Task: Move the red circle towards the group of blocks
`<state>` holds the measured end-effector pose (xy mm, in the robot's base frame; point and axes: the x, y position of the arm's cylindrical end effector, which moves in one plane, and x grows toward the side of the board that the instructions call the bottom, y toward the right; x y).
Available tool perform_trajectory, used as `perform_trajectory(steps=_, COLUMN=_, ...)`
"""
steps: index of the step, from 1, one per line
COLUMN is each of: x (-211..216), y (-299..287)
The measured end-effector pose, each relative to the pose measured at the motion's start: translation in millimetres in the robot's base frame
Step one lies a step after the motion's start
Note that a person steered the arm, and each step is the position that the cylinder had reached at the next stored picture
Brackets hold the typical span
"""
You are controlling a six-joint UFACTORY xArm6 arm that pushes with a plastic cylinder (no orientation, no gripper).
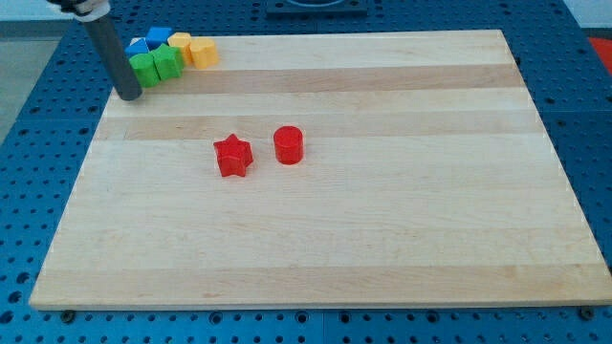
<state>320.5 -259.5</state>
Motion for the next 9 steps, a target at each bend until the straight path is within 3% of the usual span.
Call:
perform_trajectory(steps=3, x=-18, y=4)
perform_trajectory(steps=4, x=-1, y=14)
perform_trajectory(steps=7, x=39, y=271)
perform_trajectory(steps=9, x=148, y=319)
